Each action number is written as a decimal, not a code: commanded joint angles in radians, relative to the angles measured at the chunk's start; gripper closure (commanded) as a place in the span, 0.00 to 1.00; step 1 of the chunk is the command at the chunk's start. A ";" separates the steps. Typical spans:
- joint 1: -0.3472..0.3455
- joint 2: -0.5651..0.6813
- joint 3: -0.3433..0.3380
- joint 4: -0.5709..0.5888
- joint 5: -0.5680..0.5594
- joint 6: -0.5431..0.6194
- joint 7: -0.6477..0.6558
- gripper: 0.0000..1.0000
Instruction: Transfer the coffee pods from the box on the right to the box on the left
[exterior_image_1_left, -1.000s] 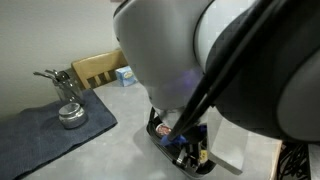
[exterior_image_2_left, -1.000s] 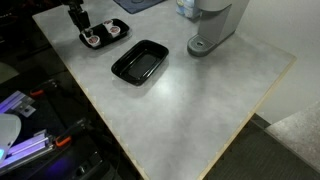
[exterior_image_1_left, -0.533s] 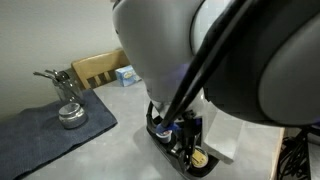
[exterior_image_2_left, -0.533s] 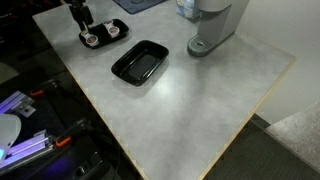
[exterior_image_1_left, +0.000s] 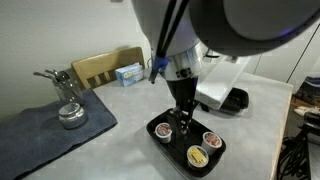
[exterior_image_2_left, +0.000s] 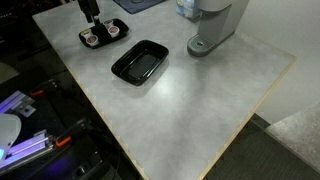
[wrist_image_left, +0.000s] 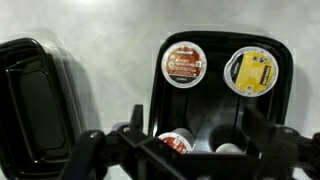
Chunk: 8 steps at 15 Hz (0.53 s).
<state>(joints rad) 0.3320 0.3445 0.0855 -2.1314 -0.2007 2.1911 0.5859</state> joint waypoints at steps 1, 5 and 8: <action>-0.065 -0.087 0.000 -0.002 0.069 -0.105 -0.078 0.00; -0.123 -0.163 -0.017 0.025 0.127 -0.232 -0.059 0.00; -0.162 -0.179 -0.033 0.077 0.182 -0.387 -0.039 0.00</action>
<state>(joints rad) 0.2093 0.1818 0.0599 -2.0935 -0.0716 1.9288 0.5432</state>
